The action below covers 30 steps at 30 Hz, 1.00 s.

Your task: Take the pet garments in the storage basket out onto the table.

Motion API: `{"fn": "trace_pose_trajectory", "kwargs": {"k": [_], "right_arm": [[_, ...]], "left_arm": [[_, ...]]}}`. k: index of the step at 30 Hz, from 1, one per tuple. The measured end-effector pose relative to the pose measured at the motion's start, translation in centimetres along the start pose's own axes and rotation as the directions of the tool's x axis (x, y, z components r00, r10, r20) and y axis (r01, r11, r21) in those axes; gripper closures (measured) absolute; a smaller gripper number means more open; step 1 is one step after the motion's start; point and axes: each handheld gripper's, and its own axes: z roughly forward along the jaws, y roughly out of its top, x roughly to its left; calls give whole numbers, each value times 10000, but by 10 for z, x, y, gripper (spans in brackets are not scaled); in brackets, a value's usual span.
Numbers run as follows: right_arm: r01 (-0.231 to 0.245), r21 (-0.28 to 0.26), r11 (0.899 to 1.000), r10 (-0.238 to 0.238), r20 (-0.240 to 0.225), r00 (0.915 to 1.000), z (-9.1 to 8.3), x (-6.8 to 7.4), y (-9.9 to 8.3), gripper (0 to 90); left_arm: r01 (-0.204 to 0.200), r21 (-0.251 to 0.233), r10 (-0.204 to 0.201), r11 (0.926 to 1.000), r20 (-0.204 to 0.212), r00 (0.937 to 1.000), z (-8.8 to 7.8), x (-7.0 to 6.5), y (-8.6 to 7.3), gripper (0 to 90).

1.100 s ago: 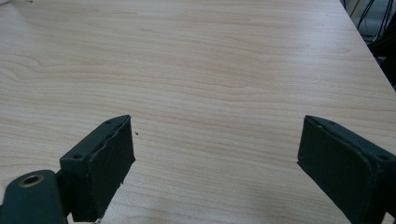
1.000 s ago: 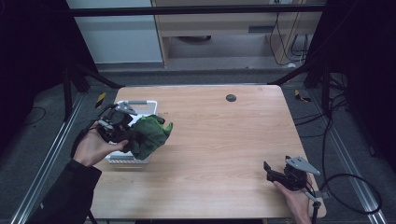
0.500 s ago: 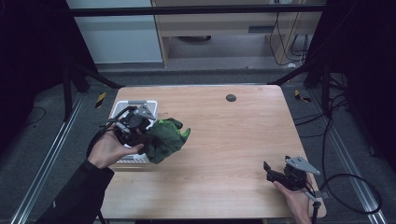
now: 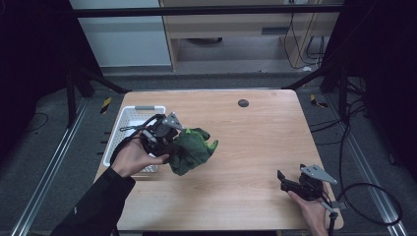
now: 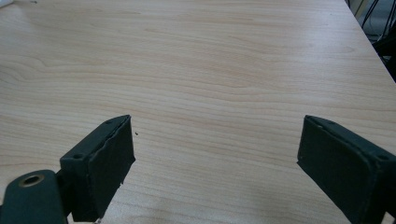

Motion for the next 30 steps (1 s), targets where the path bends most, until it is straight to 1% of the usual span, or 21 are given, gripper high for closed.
{"fn": "trace_pose_trajectory", "kwargs": {"k": [3,4,6,9,11,12,14,19,23,25,27,30], "right_arm": [[17,7,10000,-17,-10,10000,0,0,0,107],[10,5,10000,-10,-12,10000,0,0,0,107],[29,23,10000,-29,-7,10000,0,0,0,108],[14,2,10000,-14,-29,10000,0,0,0,108],[21,14,10000,-21,-31,10000,0,0,0,108],[21,14,10000,-21,-31,10000,0,0,0,108],[11,-7,10000,-11,-41,10000,0,0,0,108],[-1,-13,10000,1,-43,10000,0,0,0,108],[12,-17,10000,-12,-45,10000,0,0,0,108],[10,-14,10000,-10,-46,10000,0,0,0,107],[0,-15,10000,0,-47,10000,0,0,0,107],[2,-16,10000,-2,-48,10000,0,0,0,108]], "left_arm": [[-321,79,319,9995,216,9993,7,-5,6,787],[-321,79,319,9995,216,9993,7,-5,6,787],[-481,108,477,9988,301,9984,13,-8,10,787],[-497,81,494,9987,374,9981,17,-10,13,787],[-646,162,638,9978,457,9969,23,-11,19,787],[-646,162,638,9978,457,9969,23,-11,19,787],[-659,153,650,9977,530,9965,28,-13,22,787],[-803,200,788,9966,647,9948,38,-14,28,787],[-885,314,859,9956,755,9934,45,-13,31,787],[-890,383,857,9953,817,9930,51,-13,32,787],[-881,399,846,9953,826,9930,53,-12,32,787],[-952,571,900,9938,862,9922,62,-12,34,786]]}}
